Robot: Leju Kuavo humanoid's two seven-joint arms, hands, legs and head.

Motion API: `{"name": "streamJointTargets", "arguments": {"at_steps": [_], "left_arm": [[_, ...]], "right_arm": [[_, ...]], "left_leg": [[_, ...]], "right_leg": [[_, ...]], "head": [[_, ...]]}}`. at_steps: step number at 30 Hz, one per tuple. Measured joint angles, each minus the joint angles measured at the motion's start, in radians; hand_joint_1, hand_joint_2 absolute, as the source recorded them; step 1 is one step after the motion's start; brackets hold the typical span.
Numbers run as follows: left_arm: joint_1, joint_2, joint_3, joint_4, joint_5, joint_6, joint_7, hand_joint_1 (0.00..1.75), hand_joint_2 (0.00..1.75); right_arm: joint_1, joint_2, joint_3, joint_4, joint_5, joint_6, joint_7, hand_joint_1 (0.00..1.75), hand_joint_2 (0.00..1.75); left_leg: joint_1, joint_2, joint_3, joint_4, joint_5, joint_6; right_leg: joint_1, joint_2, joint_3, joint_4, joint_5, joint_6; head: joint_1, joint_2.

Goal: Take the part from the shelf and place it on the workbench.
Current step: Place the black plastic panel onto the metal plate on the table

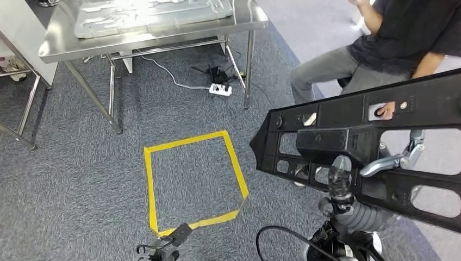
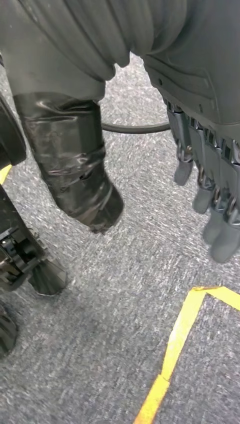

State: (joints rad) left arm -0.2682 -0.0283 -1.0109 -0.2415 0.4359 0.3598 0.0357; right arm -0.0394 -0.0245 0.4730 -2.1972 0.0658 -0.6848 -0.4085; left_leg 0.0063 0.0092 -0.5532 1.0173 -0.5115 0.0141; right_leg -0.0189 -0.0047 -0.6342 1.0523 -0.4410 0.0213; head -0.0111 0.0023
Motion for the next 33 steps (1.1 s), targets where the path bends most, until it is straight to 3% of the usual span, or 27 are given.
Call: {"name": "streamJointTargets", "arguments": {"at_steps": [2, 4, 5, 7, 8, 9, 10, 12, 14, 17, 19, 21, 23, 24, 25, 27, 28, 30, 32, 33], "left_arm": [[0.0, 0.0, 0.0, 0.0, 0.0, 0.0, 0.0, 0.0, 1.75], [-0.002, 0.0, 0.0, 0.0, 0.0, 0.0, 0.0, 0.0, 1.75], [-0.002, 0.0, 0.0, 0.0, 0.0, 0.0, 0.0, 0.0, 1.75], [0.0, 0.0, 0.0, 0.0, 0.0, 0.0, 0.0, 0.0, 1.75], [0.002, 0.0, 0.0, 0.0, 0.0, 0.0, 0.0, 0.0, 1.75], [0.004, 0.0, 0.0, 0.0, 0.0, 0.0, 0.0, 0.0, 1.75], [0.006, 0.0, 0.0, 0.0, 0.0, 0.0, 0.0, 0.0, 1.75], [0.005, 0.001, 0.0, 0.0, 0.0, 0.0, 0.0, 0.0, 1.75], [0.001, 0.004, 0.0, 0.0, 0.0, 0.0, 0.0, 0.0, 1.75], [0.001, 0.006, 0.0, 0.0, 0.0, 0.005, 0.0, 0.0, 1.75], [0.004, 0.004, 0.0, 0.0, 0.0, 0.01, -0.001, 0.0, 1.75], [0.005, 0.004, 0.0, 0.0, 0.0, 0.014, -0.002, 0.0, 1.75], [0.008, 0.004, 0.0, 0.0, 0.0, 0.014, -0.002, 0.0, 1.75], [0.011, 0.004, 0.0, 0.0, 0.0, 0.014, -0.002, 0.0, 1.75], [0.014, 0.004, 0.0, 0.0, 0.0, 0.014, -0.001, 0.0, 1.75], [0.017, 0.004, 0.0, 0.0, 0.0, 0.014, 0.0, 0.0, 1.75], [0.016, 0.004, 0.0, 0.001, -0.001, 0.013, 0.0, 0.0, 1.75], [0.013, 0.005, 0.0, 0.001, -0.004, 0.01, 0.002, 0.0, 1.75], [0.011, 0.005, 0.0, 0.001, -0.007, 0.006, 0.003, 0.0, 1.75], [0.012, 0.005, 0.0, 0.001, -0.008, 0.005, 0.004, 0.0, 1.75]], "right_arm": [[0.001, 0.0, 0.0, 0.0, -0.001, 0.0, 0.0, 1.75, 1.75], [0.0, 0.001, 0.0, 0.0, -0.001, 0.0, 0.0, 1.75, 1.75], [0.0, 0.001, 0.0, 0.0, -0.001, 0.0, 0.0, 1.75, 1.75], [0.0, 0.001, 0.0, 0.001, -0.001, 0.0, 0.0, 1.75, 1.75], [0.0, 0.001, 0.0, 0.001, -0.001, 0.0, 0.0, 1.75, 1.75], [0.0, 0.001, 0.0, 0.001, -0.001, 0.0, 0.0, 1.75, 1.75], [0.001, 0.001, 0.0, 0.002, -0.001, 0.0, 0.0, 1.75, 1.75], [0.0, 0.001, 0.0, 0.002, -0.002, 0.0, 0.0, 1.75, 1.75], [0.0, 0.001, 0.0, 0.003, -0.005, 0.0, -0.001, 1.75, 1.75], [0.002, 0.001, 0.0, 0.005, -0.011, 0.0, -0.001, 1.75, 1.75], [0.002, 0.001, 0.0, 0.006, -0.013, 0.0, -0.002, 1.75, 1.75], [0.003, 0.001, 0.0, 0.006, -0.011, 0.0, -0.001, 1.75, 1.75], [0.006, 0.001, 0.0, 0.008, -0.002, 0.0, 0.002, 1.75, 1.75], [0.008, 0.0, 0.0, 0.01, 0.003, 0.0, 0.004, 1.75, 1.75], [0.009, 0.0, 0.0, 0.012, 0.008, 0.0, 0.005, 1.75, 1.75], [0.01, 0.0, 0.0, 0.016, 0.016, 0.0, 0.006, 1.75, 1.75], [0.01, 0.001, 0.0, 0.017, 0.02, 0.0, 0.006, 1.75, 1.75], [0.013, 0.001, 0.0, 0.02, 0.024, 0.0, 0.009, 1.75, 1.75], [0.015, 0.001, -0.001, 0.022, 0.025, 0.0, 0.014, 1.75, 1.75], [0.015, 0.001, -0.001, 0.022, 0.024, 0.0, 0.016, 1.75, 1.75]], "left_leg": [[0.003, 0.002, 0.005, -0.001, -0.006, -0.01], [0.006, 0.002, -0.011, 0.042, -0.03, -0.017], [0.007, 0.001, -0.038, 0.094, -0.052, -0.019], [0.006, 0.0, -0.125, 0.238, -0.095, -0.017], [0.005, 0.0, -0.162, 0.288, -0.1, -0.014], [0.003, -0.001, -0.184, 0.304, -0.086, -0.009], [-0.001, -0.001, -0.184, 0.277, -0.051, -0.001], [-0.015, -0.004, -0.14, 0.149, 0.039, 0.021], [-0.029, -0.007, -0.095, 0.042, 0.076, 0.04], [-0.031, -0.009, -0.066, -0.009, 0.063, 0.05], [-0.024, -0.008, -0.037, -0.029, 0.061, 0.054], [-0.02, -0.008, -0.013, -0.036, 0.053, 0.054], [-0.017, -0.008, 0.003, -0.036, 0.038, 0.051], [-0.013, -0.01, 0.014, -0.036, 0.029, 0.047], [-0.009, -0.013, 0.027, -0.035, 0.018, 0.041], [0.002, -0.022, 0.052, -0.029, -0.007, 0.025], [0.007, -0.027, 0.061, -0.023, -0.02, 0.015], [0.01, -0.033, 0.062, -0.013, -0.038, -0.002], [0.012, -0.037, 0.061, -0.007, -0.043, -0.013], [0.014, -0.035, 0.057, 0.007, -0.042, -0.017]], "right_leg": [[0.002, 0.006, 0.005, -0.003, -0.003, -0.016], [0.002, 0.008, 0.017, -0.007, -0.008, -0.031], [0.003, 0.009, 0.024, -0.009, -0.012, -0.038], [0.009, 0.012, 0.033, -0.009, -0.022, -0.048], [0.014, 0.015, 0.038, -0.009, -0.026, -0.051], [0.018, 0.019, 0.045, -0.009, -0.032, -0.052], [0.021, 0.023, 0.054, -0.009, -0.038, -0.053], [0.024, 0.027, 0.072, -0.01, -0.052, -0.054], [0.024, 0.031, 0.084, -0.015, -0.064, -0.047], [0.022, 0.029, 0.093, -0.014, -0.057, -0.032], [0.021, 0.023, 0.083, 0.023, -0.067, -0.023], [0.015, 0.018, 0.028, 0.121, -0.104, -0.012], [0.005, 0.017, -0.048, 0.223, -0.138, 0.002], [-0.001, 0.016, -0.071, 0.237, -0.136, 0.01], [-0.007, 0.015, -0.077, 0.217, -0.115, 0.019], [-0.023, 0.019, -0.049, 0.101, -0.03, 0.039], [-0.026, 0.025, -0.035, 0.047, -0.005, 0.042], [-0.025, 0.033, -0.022, 0.005, 0.012, 0.028], [-0.018, 0.027, -0.017, 0.01, 0.004, -0.001], [-0.017, 0.023, -0.012, 0.008, 0.003, -0.009]], "head": [[-0.001, 0.0], [-0.003, 0.0], [-0.004, 0.0], [-0.006, 0.0], [-0.006, 0.0], [-0.006, 0.0], [-0.006, 0.0], [-0.005, 0.0], [-0.004, 0.0], [-0.004, 0.0], [-0.003, 0.0], [-0.002, 0.0], [-0.002, 0.0], [-0.002, 0.0], [-0.002, 0.0], [-0.002, 0.0], [0.0, 0.0], [0.0, 0.0], [-0.001, 0.0], [-0.003, 0.0]]}}
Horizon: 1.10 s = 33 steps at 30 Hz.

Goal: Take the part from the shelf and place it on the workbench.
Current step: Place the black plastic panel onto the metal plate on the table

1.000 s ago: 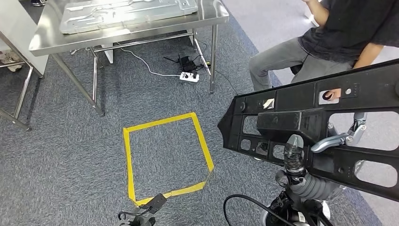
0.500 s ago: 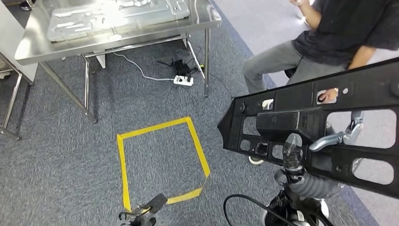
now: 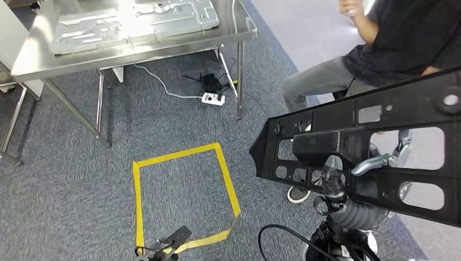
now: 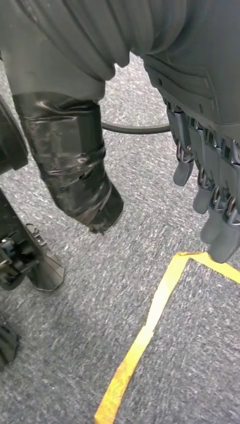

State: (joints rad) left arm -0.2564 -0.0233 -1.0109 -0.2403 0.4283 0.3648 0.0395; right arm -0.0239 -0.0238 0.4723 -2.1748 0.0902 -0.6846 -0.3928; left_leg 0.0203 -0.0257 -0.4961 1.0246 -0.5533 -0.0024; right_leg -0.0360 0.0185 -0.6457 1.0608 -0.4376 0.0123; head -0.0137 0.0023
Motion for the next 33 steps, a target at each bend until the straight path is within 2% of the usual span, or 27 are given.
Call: {"name": "streamJointTargets", "arguments": {"at_steps": [1, 3, 5, 6, 7, 8, 10, 11, 12, 13, 15, 16, 17, 19, 20, 21, 22, 24, 25, 27, 28, 30, 32, 33], "left_arm": [[-0.001, 0.0, 0.0, 0.0, -0.001, -0.001, 0.001, 0.0, 1.75], [-0.002, 0.0, 0.0, 0.0, -0.004, -0.001, 0.003, 0.0, 1.75], [0.0, 0.0, 0.0, 0.0, -0.007, -0.003, 0.007, 0.0, 1.75], [0.002, 0.0, 0.0, 0.0, -0.009, -0.004, 0.009, 0.0, 1.75], [0.003, 0.0, 0.0, 0.0, -0.01, -0.005, 0.01, 0.0, 1.75], [0.004, 0.0, 0.0, 0.0, -0.01, -0.006, 0.011, 0.0, 1.75], [0.003, 0.002, 0.0, 0.0, -0.012, -0.006, 0.011, 0.0, 1.75], [0.002, 0.004, 0.0, 0.001, -0.012, -0.006, 0.011, 0.0, 1.75], [0.001, 0.006, 0.0, 0.001, -0.012, -0.007, 0.011, 0.0, 1.75], [0.0, 0.007, 0.0, 0.001, -0.012, -0.007, 0.012, 0.0, 1.75], [0.002, 0.007, 0.0, 0.001, -0.011, -0.008, 0.012, 0.0, 1.75], [0.003, 0.007, 0.0, 0.001, -0.011, -0.008, 0.012, 0.0, 1.75], [0.002, 0.008, 0.0, 0.002, -0.011, -0.008, 0.012, 0.0, 1.75], [0.0, 0.008, 0.0, 0.002, -0.01, -0.008, 0.012, 0.0, 1.75], [0.0, 0.007, 0.0, 0.002, -0.01, -0.008, 0.012, 0.0, 1.75], [0.001, 0.007, 0.0, 0.002, -0.01, -0.009, 0.012, 0.0, 1.75], [0.004, 0.007, 0.0, 0.002, -0.01, -0.009, 0.012, 0.0, 1.75], [0.008, 0.006, 0.0, 0.002, -0.01, -0.009, 0.012, 0.0, 1.75], [0.008, 0.006, 0.0, 0.002, -0.01, -0.009, 0.012, 0.0, 1.75], [0.005, 0.006, 0.0, 0.002, -0.01, -0.009, 0.012, 0.0, 1.75], [0.005, 0.006, 0.0, 0.002, -0.01, -0.009, 0.012, 0.0, 1.75], [0.007, 0.006, 0.0, 0.002, -0.01, -0.009, 0.012, 0.0, 1.75], [0.006, 0.006, 0.0, 0.002, -0.01, -0.008, 0.012, 0.0, 1.75], [0.004, 0.006, 0.0, 0.002, -0.01, -0.008, 0.012, 0.0, 1.75]], "right_arm": [[-0.001, 0.0, 0.0, 0.0, 0.0, 0.0, 0.002, 1.75, 1.75], [-0.004, 0.0, 0.0, 0.001, 0.0, 0.0, 0.003, 1.75, 1.75], [-0.004, 0.0, 0.0, 0.002, -0.003, 0.0, 0.004, 1.75, 1.75], [-0.004, 0.0, 0.0, 0.004, -0.004, 0.0, 0.004, 1.75, 1.75], [-0.005, 0.0, 0.0, 0.006, -0.006, 0.0, 0.005, 1.75, 1.75], [-0.006, 0.0, 0.0, 0.008, -0.007, 0.0, 0.005, 1.75, 1.75], [-0.009, 0.0, 0.0, 0.011, -0.008, 0.0, 0.005, 1.75, 1.75], [-0.01, 0.0, 0.0, 0.013, -0.008, 0.0, 0.006, 1.75, 1.75], [-0.011, 0.0, 0.0, 0.014, -0.008, 0.0, 0.007, 1.75, 1.75], [-0.01, 0.0, 0.0, 0.015, -0.008, 0.0, 0.008, 1.75, 1.75], [-0.009, 0.0, 0.0, 0.016, -0.008, 0.0, 0.01, 1.75, 1.75], [-0.01, 0.0, 0.0, 0.016, -0.008, 0.0, 0.01, 1.75, 1.75], [-0.011, 0.0, 0.0, 0.016, -0.008, 0.0, 0.011, 1.75, 1.75], [-0.011, 0.0, 0.0, 0.018, -0.008, 0.0, 0.015, 1.75, 1.75], [-0.01, 0.0, 0.0, 0.019, -0.008, 0.0, 0.018, 1.75, 1.75], [-0.009, 0.0, 0.0, 0.021, -0.008, 0.0, 0.021, 1.75, 1.75], [-0.009, 0.0, 0.0, 0.023, -0.009, 0.0, 0.023, 1.75, 1.75], [-0.009, -0.001, -0.001, 0.025, -0.009, 0.0, 0.025, 1.75, 1.75], [-0.009, -0.001, -0.001, 0.027, -0.009, 0.0, 0.025, 1.75, 1.75], [-0.008, -0.001, -0.001, 0.029, -0.009, 0.0, 0.025, 1.75, 1.75], [-0.008, -0.001, -0.001, 0.03, -0.009, 0.0, 0.025, 1.75, 1.75], [-0.007, -0.002, -0.001, 0.03, -0.01, 0.0, 0.025, 1.75, 1.75], [-0.009, -0.001, -0.001, 0.031, -0.01, 0.0, 0.025, 1.75, 1.75], [-0.01, -0.001, -0.001, 0.031, -0.01, 0.0, 0.025, 1.75, 1.75]], "left_leg": [[0.001, 0.004, -0.017, 0.032, 0.002, -0.002], [0.001, 0.014, -0.09, 0.147, -0.01, -0.004], [-0.002, 0.017, -0.179, 0.257, -0.055, 0.0], [-0.006, 0.017, -0.209, 0.276, -0.069, 0.006], [-0.012, 0.018, -0.222, 0.264, -0.064, 0.015], [-0.02, 0.02, -0.219, 0.222, -0.034, 0.026], [-0.047, 0.041, -0.19, 0.101, 0.063, 0.057], [-0.059, 0.049, -0.177, 0.056, 0.088, 0.07], [-0.068, 0.053, -0.167, 0.029, 0.1, 0.079], [-0.071, 0.047, -0.162, 0.017, 0.097, 0.083], [-0.065, 0.031, -0.135, -0.006, 0.111, 0.085], [-0.061, 0.025, -0.121, -0.015, 0.117, 0.087], [-0.058, 0.021, -0.108, -0.018, 0.118, 0.09], [-0.055, 0.011, -0.099, -0.02, 0.113, 0.093], [-0.053, 0.004, -0.098, -0.019, 0.108, 0.093], [-0.052, -0.005, -0.096, -0.018, 0.104, 0.091], [-0.05, -0.014, -0.093, -0.015, 0.098, 0.088], [-0.043, -0.032, -0.082, -0.005, 0.083, 0.078], [-0.04, -0.04, -0.079, 0.0, 0.075, 0.073], [-0.034, -0.055, -0.082, 0.008, 0.066, 0.062], [-0.034, -0.061, -0.085, 0.011, 0.066, 0.056], [-0.032, -0.062, -0.088, 0.019, 0.062, 0.047], [-0.032, -0.033, -0.108, 0.061, 0.047, 0.038], [-0.03, -0.014, -0.137, 0.11, 0.03, 0.033]], "right_leg": [[0.001, -0.005, 0.009, -0.003, -0.004, -0.007], [0.006, -0.015, 0.029, -0.011, -0.015, -0.017], [0.016, -0.025, 0.051, -0.016, -0.03, -0.025], [0.022, -0.029, 0.064, -0.016, -0.04, -0.029], [0.027, -0.032, 0.078, -0.017, -0.05, -0.031], [0.031, -0.037, 0.094, -0.017, -0.06, -0.034], [0.037, -0.046, 0.121, -0.02, -0.081, -0.034], [0.039, -0.05, 0.131, -0.021, -0.091, -0.031], [0.04, -0.055, 0.139, -0.024, -0.097, -0.028], [0.042, -0.058, 0.147, -0.02, -0.096, -0.024], [0.042, -0.061, 0.155, -0.007, -0.093, -0.016], [0.042, -0.054, 0.154, 0.013, -0.1, -0.011], [0.04, -0.045, 0.142, 0.042, -0.119, -0.006], [0.034, -0.026, 0.083, 0.138, -0.173, 0.004], [0.03, -0.023, 0.046, 0.184, -0.194, 0.01], [0.027, -0.022, 0.019, 0.207, -0.198, 0.015], [0.023, -0.022, 0.006, 0.199, -0.181, 0.02], [0.016, -0.013, 0.024, 0.104, -0.096, 0.028], [0.015, 0.004, 0.037, 0.056, -0.062, 0.03], [0.016, 0.033, 0.051, 0.001, -0.045, 0.02], [0.018, 0.038, 0.051, -0.004, -0.051, 0.01], [0.019, 0.025, 0.064, -0.016, -0.047, -0.007], [0.018, 0.008, 0.084, -0.027, -0.051, -0.019], [0.018, -0.003, 0.094, -0.032, -0.054, -0.023]], "head": [[-0.002, 0.0], [-0.004, 0.0], [-0.005, 0.0], [-0.005, 0.0], [-0.004, 0.0], [-0.004, 0.0], [-0.004, 0.0], [-0.004, 0.0], [-0.004, 0.0], [-0.004, 0.0], [-0.005, 0.0], [-0.005, 0.0], [-0.004, 0.0], [-0.002, 0.0], [-0.001, 0.0], [-0.001, 0.0], [-0.001, 0.0], [-0.001, 0.0], [-0.001, 0.0], [-0.001, 0.0], [-0.001, 0.0], [-0.003, 0.0], [-0.007, 0.0], [-0.01, 0.0]]}}
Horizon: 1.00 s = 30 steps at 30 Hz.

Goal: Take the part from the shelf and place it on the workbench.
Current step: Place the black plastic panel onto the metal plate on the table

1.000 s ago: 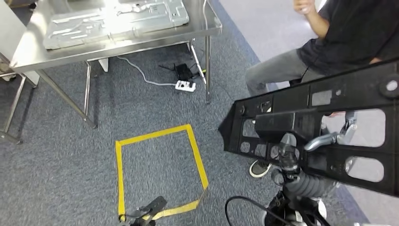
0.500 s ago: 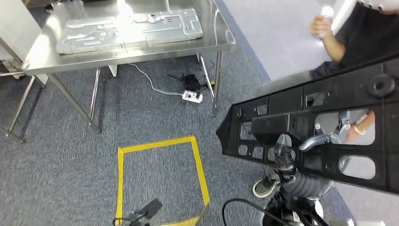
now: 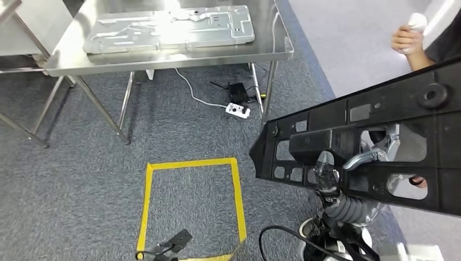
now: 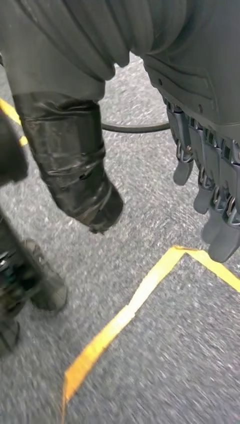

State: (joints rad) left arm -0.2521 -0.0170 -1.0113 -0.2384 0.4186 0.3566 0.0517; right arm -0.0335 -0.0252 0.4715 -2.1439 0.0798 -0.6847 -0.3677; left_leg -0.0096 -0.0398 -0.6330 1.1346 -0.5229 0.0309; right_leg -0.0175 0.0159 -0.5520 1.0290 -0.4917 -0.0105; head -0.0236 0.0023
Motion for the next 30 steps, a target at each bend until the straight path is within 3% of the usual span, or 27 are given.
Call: {"name": "streamJointTargets", "arguments": {"at_steps": [2, 3, 4, 5, 7, 8, 10, 12, 13, 15, 17, 19, 20, 21, 23, 24, 25, 28, 30], "left_arm": [[-0.002, -0.001, 0.0, 0.0, 0.0, 0.0, 0.0, 0.0, 1.75], [0.0, -0.001, 0.0, 0.0, 0.0, 0.0, 0.0, 0.0, 1.75], [0.003, -0.002, 0.0, 0.0, 0.0, 0.0, 0.0, 0.0, 1.75], [0.005, -0.002, 0.0, 0.0, 0.0, 0.0, 0.0, 0.0, 1.75], [0.007, -0.002, 0.0, 0.0, 0.0, 0.0, 0.0, 0.0, 1.75], [0.005, -0.002, 0.0, 0.0, 0.0, 0.0, 0.0, 0.0, 1.75], [0.004, -0.002, 0.0, 0.0, 0.0, 0.0, 0.0, 0.0, 1.75], [0.005, -0.002, 0.0, 0.0, 0.0, 0.0, 0.0, 0.0, 1.75], [0.005, -0.002, 0.0, 0.0, 0.0, 0.0, 0.0, 0.0, 1.75], [0.001, -0.002, 0.0, 0.0, 0.0, 0.0, 0.0, 0.0, 1.75], [-0.002, -0.002, 0.0, 0.0, 0.001, 0.0, 0.0, 0.0, 1.75], [0.001, -0.002, 0.0, 0.0, 0.001, 0.0, 0.0, 0.0, 1.75], [0.003, -0.002, 0.0, 0.0, 0.001, 0.0, 0.0, 0.0, 1.75], [0.004, -0.002, 0.0, 0.0, 0.001, 0.0, 0.0, 0.0, 1.75], [0.006, -0.002, 0.0, 0.0, 0.001, 0.0, 0.0, 0.0, 1.75], [0.005, -0.002, -0.001, 0.0, 0.001, 0.0, 0.0, 0.0, 1.75], [0.005, -0.002, -0.001, 0.0, 0.002, 0.0, -0.001, 0.0, 1.75], [0.007, -0.002, -0.002, 0.0, 0.003, 0.0, 0.0, 0.0, 1.75], [0.005, -0.002, -0.002, 0.0, 0.005, 0.0, 0.0, 0.0, 1.75]], "right_arm": [[0.0, 0.0, 0.0, 0.0, 0.0, 0.0, 0.0, 1.75, 1.75], [0.0, 0.0, 0.0, 0.001, 0.0, 0.0, 0.0, 1.75, 1.75], [0.0, 0.0, 0.0, 0.001, 0.0, 0.0, 0.0, 1.75, 1.75], [0.0, 0.0, 0.0, 0.001, 0.0, 0.0, 0.0, 1.75, 1.75], [0.0, 0.0, 0.0, 0.001, 0.0, 0.0, 0.0, 1.75, 1.75], [0.0, 0.0, 0.0, 0.001, 0.0, 0.0, 0.0, 1.75, 1.75], [0.0, 0.0, 0.0, 0.002, 0.0, 0.0, 0.0, 1.75, 1.75], [-0.001, 0.0, 0.0, 0.003, -0.001, 0.0, 0.0, 1.75, 1.75], [-0.001, 0.0, 0.0, 0.003, -0.001, 0.0, 0.0, 1.75, 1.75], [-0.005, 0.0, 0.0, 0.003, -0.001, 0.0, 0.001, 1.75, 1.75], [-0.004, -0.001, 0.0, 0.003, -0.003, 0.0, 0.004, 1.75, 1.75], [-0.001, -0.001, 0.0, 0.003, -0.006, 0.0, 0.008, 1.75, 1.75], [0.0, -0.002, 0.0, 0.004, -0.007, 0.0, 0.009, 1.75, 1.75], [0.001, -0.002, 0.0, 0.004, -0.007, 0.0, 0.01, 1.75, 1.75], [0.0, -0.002, 0.0, 0.004, -0.007, 0.0, 0.012, 1.75, 1.75], [0.0, -0.003, 0.0, 0.005, -0.008, 0.0, 0.013, 1.75, 1.75], [0.001, -0.003, 0.0, 0.005, -0.009, 0.0, 0.014, 1.75, 1.75], [0.002, -0.004, 0.0, 0.006, -0.014, 0.0, 0.017, 1.75, 1.75], [0.001, -0.004, 0.0, 0.006, -0.018, 0.0, 0.017, 1.75, 1.75]], "left_leg": [[0.006, 0.021, -0.081, 0.121, -0.032, -0.01], [0.009, 0.024, -0.116, 0.161, -0.034, -0.013], [0.011, 0.026, -0.133, 0.167, -0.018, -0.015], [0.012, 0.03, -0.131, 0.135, 0.016, -0.014], [0.01, 0.052, -0.091, 0.014, 0.096, -0.006], [0.003, 0.068, -0.074, -0.038, 0.106, -0.002], [-0.007, 0.084, -0.058, -0.075, 0.097, 0.007], [-0.008, 0.07, -0.041, -0.085, 0.095, 0.018], [-0.006, 0.061, -0.03, -0.091, 0.093, 0.024], [-0.004, 0.044, -0.01, -0.097, 0.086, 0.034], [-0.004, 0.03, 0.004, -0.098, 0.074, 0.04], [-0.004, 0.016, 0.024, -0.098, 0.058, 0.041], [-0.004, 0.01, 0.037, -0.098, 0.048, 0.041], [-0.004, 0.005, 0.052, -0.098, 0.038, 0.04], [-0.005, -0.003, 0.072, -0.096, 0.019, 0.036], [-0.005, -0.005, 0.076, -0.097, 0.012, 0.031], [-0.006, -0.007, 0.076, -0.099, 0.008, 0.026], [-0.007, -0.005, 0.081, -0.094, 0.006, 0.011], [-0.005, 0.009, 0.055, -0.035, -0.013, 0.0]], "right_leg": [[0.003, -0.02, 0.015, -0.004, -0.012, -0.005], [0.004, -0.028, 0.023, -0.004, -0.019, -0.006], [0.005, -0.036, 0.032, -0.004, -0.027, -0.005], [0.005, -0.044, 0.043, -0.004, -0.036, -0.004], [0.006, -0.059, 0.069, -0.006, -0.057, 0.001], [0.008, -0.066, 0.079, -0.008, -0.066, 0.005], [0.01, -0.079, 0.093, -0.01, -0.079, 0.018], [0.01, -0.086, 0.107, -0.003, -0.086, 0.03], [0.007, -0.079, 0.108, 0.015, -0.087, 0.034], [0.003, -0.049, 0.063, 0.096, -0.101, 0.038], [0.003, -0.026, -0.027, 0.219, -0.145, 0.039], [0.004, -0.021, -0.101, 0.276, -0.187, 0.04], [0.006, -0.02, -0.117, 0.261, -0.182, 0.039], [0.008, -0.019, -0.12, 0.218, -0.148, 0.036], [0.012, -0.012, -0.113, 0.102, -0.026, 0.028], [0.015, -0.009, -0.111, 0.06, 0.025, 0.023], [0.017, -0.006, -0.111, 0.035, 0.057, 0.017], [0.016, -0.007, -0.093, 0.011, 0.066, 0.0], [0.012, -0.01, -0.071, -0.002, 0.061, -0.009]], "head": [[-0.004, 0.0], [-0.004, 0.0], [-0.005, 0.0], [-0.005, 0.0], [-0.004, 0.0], [-0.004, 0.0], [-0.002, 0.0], [0.0, 0.0], [0.002, 0.0], [0.005, 0.0], [0.008, 0.0], [0.008, 0.0], [0.008, 0.0], [0.008, 0.0], [0.007, 0.0], [0.007, 0.0], [0.005, 0.0], [0.003, 0.0], [0.0, 0.0]]}}
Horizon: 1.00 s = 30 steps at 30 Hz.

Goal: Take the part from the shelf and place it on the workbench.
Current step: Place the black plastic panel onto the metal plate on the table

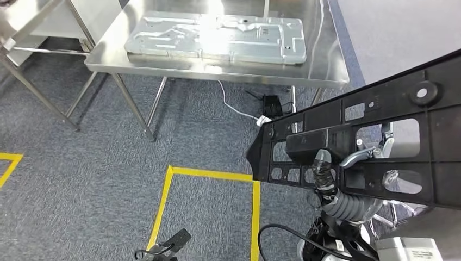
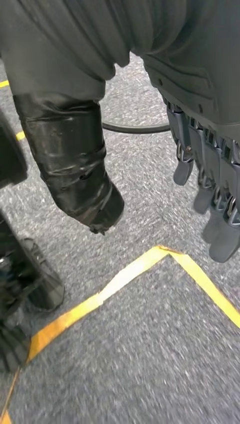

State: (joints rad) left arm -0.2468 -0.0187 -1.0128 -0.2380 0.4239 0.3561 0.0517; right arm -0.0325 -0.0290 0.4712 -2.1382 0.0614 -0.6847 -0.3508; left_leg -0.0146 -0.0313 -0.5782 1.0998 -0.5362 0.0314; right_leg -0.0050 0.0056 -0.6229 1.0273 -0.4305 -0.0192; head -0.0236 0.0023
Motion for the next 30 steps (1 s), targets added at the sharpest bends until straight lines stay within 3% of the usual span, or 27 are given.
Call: {"name": "streamJointTargets", "arguments": {"at_steps": [3, 4, 5, 7, 9, 11, 14, 16, 18, 19, 20, 22, 23, 24, 25, 28, 30], "left_arm": [[0.001, 0.0, 0.0, 0.0, 0.004, 0.0, 0.0, 0.0, 1.75], [0.004, 0.0, 0.0, 0.0, 0.005, 0.0, 0.0, 0.0, 1.75], [0.006, 0.0, 0.0, 0.0, 0.006, 0.0, 0.0, 0.0, 1.75], [0.007, 0.0, 0.0, 0.0, 0.007, 0.0, 0.0, 0.0, 1.75], [0.006, 0.0, 0.0, 0.0, 0.008, 0.0, 0.001, 0.0, 1.75], [0.005, 0.001, -0.001, 0.0, 0.009, 0.0, 0.001, 0.0, 1.75], [0.005, 0.002, -0.001, 0.0, 0.01, 0.0, 0.002, 0.0, 1.75], [0.003, 0.002, -0.001, 0.0, 0.01, 0.0, 0.001, 0.0, 1.75], [0.002, 0.002, -0.001, 0.0, 0.01, 0.0, 0.001, 0.0, 1.75], [0.003, 0.002, -0.001, 0.0, 0.01, 0.0, 0.001, 0.0, 1.75], [0.004, 0.002, -0.001, 0.0, 0.011, 0.0, 0.001, 0.0, 1.75], [0.005, 0.002, -0.001, 0.0, 0.012, 0.0, 0.001, 0.0, 1.75], [0.005, 0.001, -0.001, 0.0, 0.012, 0.0, 0.001, 0.0, 1.75], [0.004, 0.001, -0.001, 0.0, 0.012, 0.0, 0.001, 0.0, 1.75], [0.003, 0.001, -0.001, 0.0, 0.013, 0.0, 0.001, 0.0, 1.75], [0.001, 0.001, -0.002, 0.0, 0.013, 0.0, 0.001, 0.0, 1.75], [0.0, 0.001, -0.002, 0.0, 0.013, 0.0, 0.001, 0.0, 1.75]], "right_arm": [[0.002, 0.0, 0.0, 0.001, -0.006, 0.0, 0.0, 1.75, 1.75], [0.003, 0.0, 0.0, 0.002, -0.007, 0.0, 0.0, 1.75, 1.75], [0.003, 0.0, 0.0, 0.002, -0.007, 0.0, 0.0, 1.75, 1.75], [0.004, 0.0, 0.0, 0.003, -0.007, 0.0, 0.0, 1.75, 1.75], [0.003, 0.0, 0.0, 0.004, -0.007, 0.0, 0.0, 1.75, 1.75], [0.003, 0.0, 0.0, 0.005, -0.008, 0.0, 0.0, 1.75, 1.75], [0.003, 0.0, 0.0, 0.004, -0.008, 0.0, 0.0, 1.75, 1.75], [0.002, 0.0, 0.0, 0.004, -0.008, 0.0, -0.001, 1.75, 1.75], [0.003, -0.001, 0.0, 0.005, -0.008, 0.0, -0.002, 1.75, 1.75], [0.005, -0.002, 0.0, 0.005, -0.008, 0.0, -0.002, 1.75, 1.75], [0.006, -0.003, 0.0, 0.006, -0.008, 0.0, -0.001, 1.75, 1.75], [0.007, -0.003, 0.0, 0.006, -0.008, 0.0, -0.001, 1.75, 1.75], [0.007, -0.003, 0.0, 0.006, -0.007, 0.0, -0.001, 1.75, 1.75], [0.006, -0.003, 0.0, 0.006, -0.007, 0.0, -0.001, 1.75, 1.75], [0.006, -0.004, 0.0, 0.006, -0.007, 0.0, -0.002, 1.75, 1.75], [0.006, -0.004, 0.0, 0.005, -0.006, 0.0, -0.003, 1.75, 1.75], [0.004, -0.004, 0.0, 0.005, -0.006, 0.0, -0.003, 1.75, 1.75]], "left_leg": [[0.008, 0.014, -0.105, 0.16, -0.059, -0.014], [0.012, 0.015, -0.13, 0.182, -0.063, -0.019], [0.015, 0.016, -0.139, 0.17, -0.046, -0.022], [0.02, 0.021, -0.114, 0.059, 0.043, -0.023], [0.016, 0.027, -0.084, -0.043, 0.101, -0.016], [0.007, 0.028, -0.076, -0.068, 0.102, -0.005], [0.01, 0.024, -0.055, -0.085, 0.102, 0.011], [0.013, 0.023, -0.033, -0.094, 0.093, 0.021], [0.013, 0.023, -0.017, -0.095, 0.078, 0.027], [0.013, 0.022, -0.008, -0.095, 0.07, 0.027], [0.012, 0.02, 0.004, -0.094, 0.062, 0.026], [0.013, 0.016, 0.03, -0.093, 0.041, 0.023], [0.011, 0.014, 0.041, -0.092, 0.03, 0.019], [0.01, 0.012, 0.047, -0.089, 0.022, 0.014], [0.008, 0.01, 0.048, -0.088, 0.016, 0.01], [0.008, 0.01, 0.048, -0.09, 0.006, -0.003], [0.009, 0.014, 0.03, -0.045, -0.02, -0.012]], "right_leg": [[0.0, -0.005, 0.023, -0.005, -0.017, -0.006], [0.0, -0.005, 0.03, -0.005, -0.024, -0.006], [0.0, -0.005, 0.04, -0.005, -0.032, -0.005], [-0.001, -0.005, 0.063, -0.005, -0.05, -0.001], [0.0, -0.006, 0.077, -0.005, -0.064, 0.007], [-0.001, -0.007, 0.08, -0.007, -0.073, 0.018], [-0.003, -0.008, 0.081, 0.009, -0.093, 0.036], [-0.005, -0.007, 0.034, 0.105, -0.128, 0.041], [-0.005, -0.007, -0.052, 0.238, -0.16, 0.043], [-0.005, -0.007, -0.086, 0.275, -0.157, 0.044], [-0.005, -0.007, -0.103, 0.274, -0.133, 0.044], [-0.005, -0.007, -0.082, 0.169, -0.039, 0.041], [-0.004, -0.006, -0.059, 0.107, -0.003, 0.039], [-0.003, -0.004, -0.038, 0.055, 0.015, 0.036], [-0.003, -0.003, -0.026, 0.027, 0.017, 0.032], [-0.004, 0.0, -0.014, 0.011, 0.001, 0.019], [-0.007, -0.002, -0.001, 0.005, -0.006, 0.007]], "head": [[-0.003, 0.0], [-0.003, 0.0], [-0.003, 0.0], [-0.003, 0.0], [-0.002, 0.0], [-0.001, 0.0], [0.0, 0.0], [0.002, 0.0], [0.003, 0.0], [0.004, 0.0], [0.004, 0.0], [0.004, 0.0], [0.004, 0.0], [0.004, 0.0], [0.003, 0.0], [-0.002, 0.0], [-0.004, 0.0]]}}
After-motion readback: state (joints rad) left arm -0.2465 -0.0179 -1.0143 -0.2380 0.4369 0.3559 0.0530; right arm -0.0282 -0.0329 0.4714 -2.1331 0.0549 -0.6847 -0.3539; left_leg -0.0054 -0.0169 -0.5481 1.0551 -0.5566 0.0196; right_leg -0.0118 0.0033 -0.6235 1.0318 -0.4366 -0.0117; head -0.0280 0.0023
